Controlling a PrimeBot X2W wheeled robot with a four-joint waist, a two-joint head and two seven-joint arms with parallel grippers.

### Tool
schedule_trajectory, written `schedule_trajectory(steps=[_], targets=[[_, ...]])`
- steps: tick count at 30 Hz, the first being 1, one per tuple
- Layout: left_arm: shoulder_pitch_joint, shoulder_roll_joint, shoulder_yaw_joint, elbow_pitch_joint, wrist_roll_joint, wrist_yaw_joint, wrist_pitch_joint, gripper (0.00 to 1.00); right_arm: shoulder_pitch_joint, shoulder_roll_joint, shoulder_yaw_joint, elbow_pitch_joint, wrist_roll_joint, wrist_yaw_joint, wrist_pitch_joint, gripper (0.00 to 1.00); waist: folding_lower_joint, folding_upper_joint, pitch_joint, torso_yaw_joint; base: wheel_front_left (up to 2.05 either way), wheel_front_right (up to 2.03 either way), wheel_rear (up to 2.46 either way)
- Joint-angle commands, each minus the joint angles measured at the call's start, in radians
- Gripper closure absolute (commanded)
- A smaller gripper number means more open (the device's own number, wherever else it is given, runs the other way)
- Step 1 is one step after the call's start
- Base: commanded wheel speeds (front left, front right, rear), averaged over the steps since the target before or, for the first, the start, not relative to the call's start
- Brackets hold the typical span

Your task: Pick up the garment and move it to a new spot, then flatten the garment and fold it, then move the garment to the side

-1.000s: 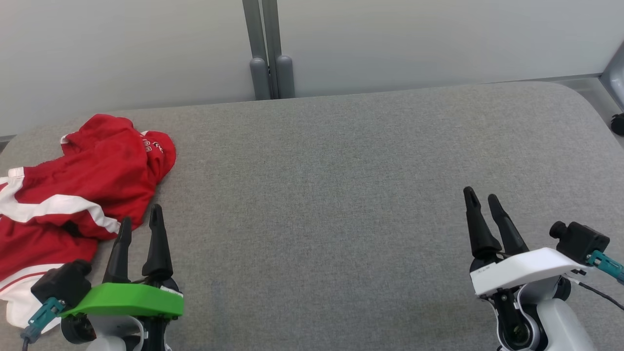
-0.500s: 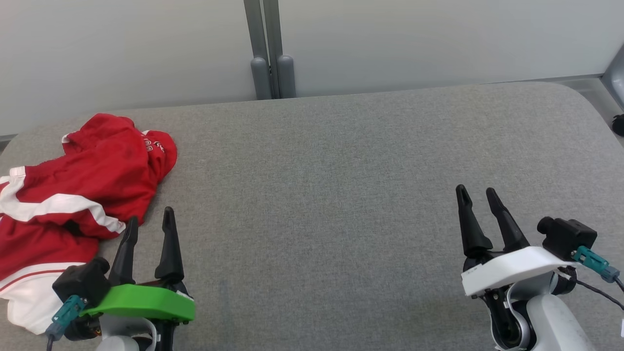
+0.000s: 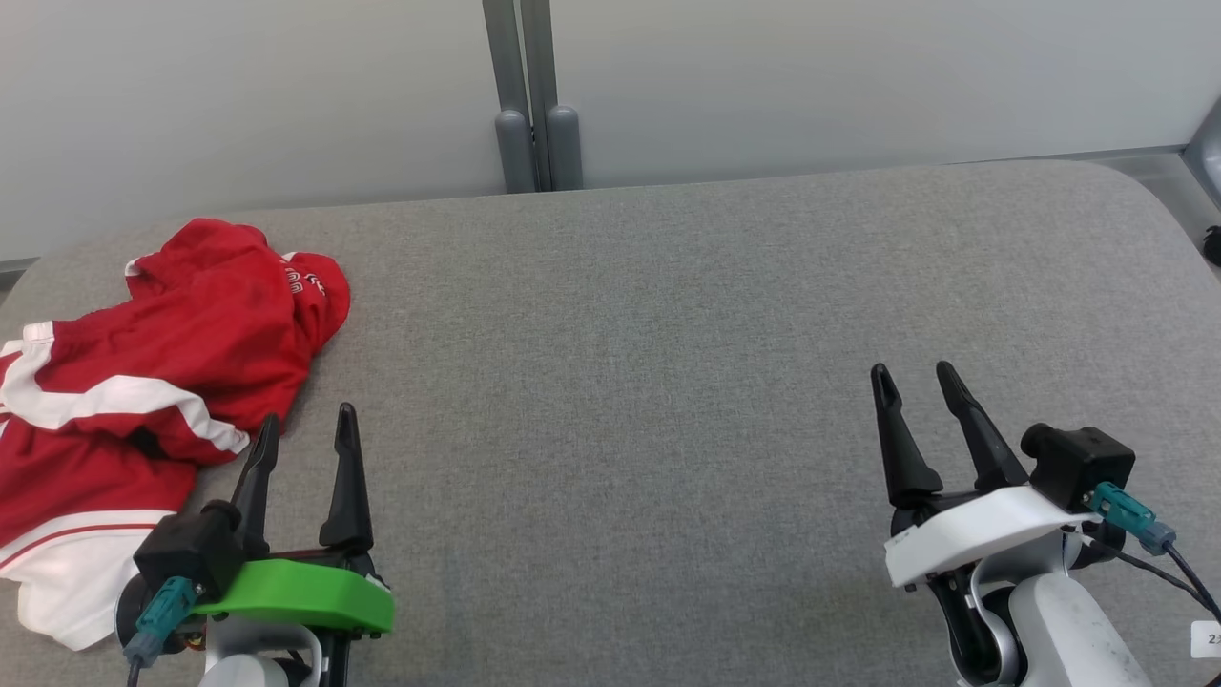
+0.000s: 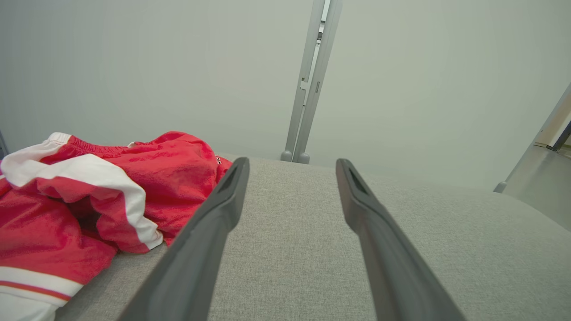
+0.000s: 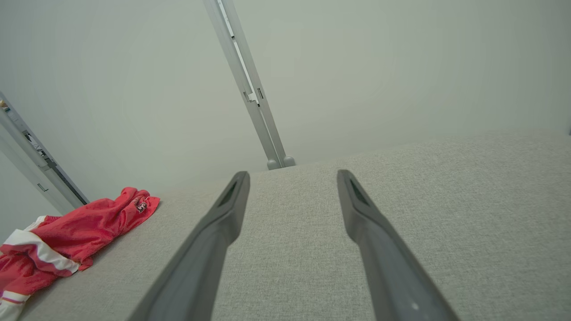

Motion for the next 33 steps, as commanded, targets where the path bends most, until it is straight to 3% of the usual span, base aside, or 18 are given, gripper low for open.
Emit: schedule_trajectory(steps=[1,33], targets=[[-0.010,0.008,0.000,-0.008,0.025,-0.002,-0.009,0.00,-0.019,0.000,0.001,0.002,-0.024,0.000,-0.009,0.00,0.0000,0.0000,-0.001,0.000,0.00,0.00,0.00],[-0.001,0.008,-0.018,-0.017,0.253,-0.008,-0.069,0.00,-0.033,0.002,0.037,0.022,-0.254,0.000,-0.070,0.00,0.0000,0.0000,-0.001,0.004,0.00,0.00,0.00]])
